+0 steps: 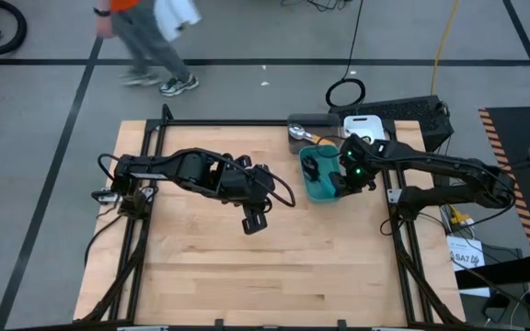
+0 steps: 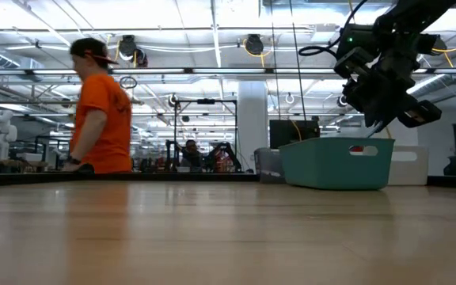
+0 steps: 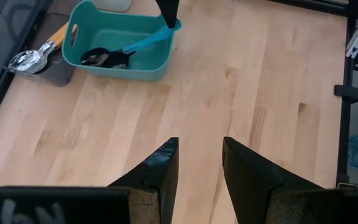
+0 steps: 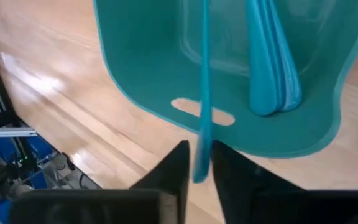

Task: Sort silverware by color (type)
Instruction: Put the blue spoon into the green bin

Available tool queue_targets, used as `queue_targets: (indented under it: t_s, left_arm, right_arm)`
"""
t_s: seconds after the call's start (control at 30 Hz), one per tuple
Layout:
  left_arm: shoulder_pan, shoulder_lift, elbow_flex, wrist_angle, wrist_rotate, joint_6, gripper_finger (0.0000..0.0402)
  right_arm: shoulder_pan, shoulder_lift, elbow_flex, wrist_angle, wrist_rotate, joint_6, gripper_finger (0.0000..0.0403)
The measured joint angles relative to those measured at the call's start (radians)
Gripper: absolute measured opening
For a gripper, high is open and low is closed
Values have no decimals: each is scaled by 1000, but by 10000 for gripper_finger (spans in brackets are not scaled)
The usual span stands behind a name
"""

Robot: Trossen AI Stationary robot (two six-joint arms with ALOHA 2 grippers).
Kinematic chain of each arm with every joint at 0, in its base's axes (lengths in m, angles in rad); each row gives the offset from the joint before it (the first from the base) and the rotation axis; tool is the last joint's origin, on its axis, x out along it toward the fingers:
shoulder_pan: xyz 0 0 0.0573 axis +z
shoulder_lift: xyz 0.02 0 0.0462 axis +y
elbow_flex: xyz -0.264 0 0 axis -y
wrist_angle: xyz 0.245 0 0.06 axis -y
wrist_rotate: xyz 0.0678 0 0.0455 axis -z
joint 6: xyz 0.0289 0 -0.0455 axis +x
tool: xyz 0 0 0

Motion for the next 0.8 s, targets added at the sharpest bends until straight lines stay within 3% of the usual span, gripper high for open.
queue_targets:
  t_s: [0.17,0.53,0.8]
  left_arm:
    - [1,0,0,0,0,2,124]
    - [0,0,0,0,0,-8,124]
    - [0,0,0,5,0,11,124]
  right_arm:
    - [0,0,0,0,-5,-23,7]
    - [0,-5,0,36,-8,-5,2]
    - [3,-5,1,38,47,5,38]
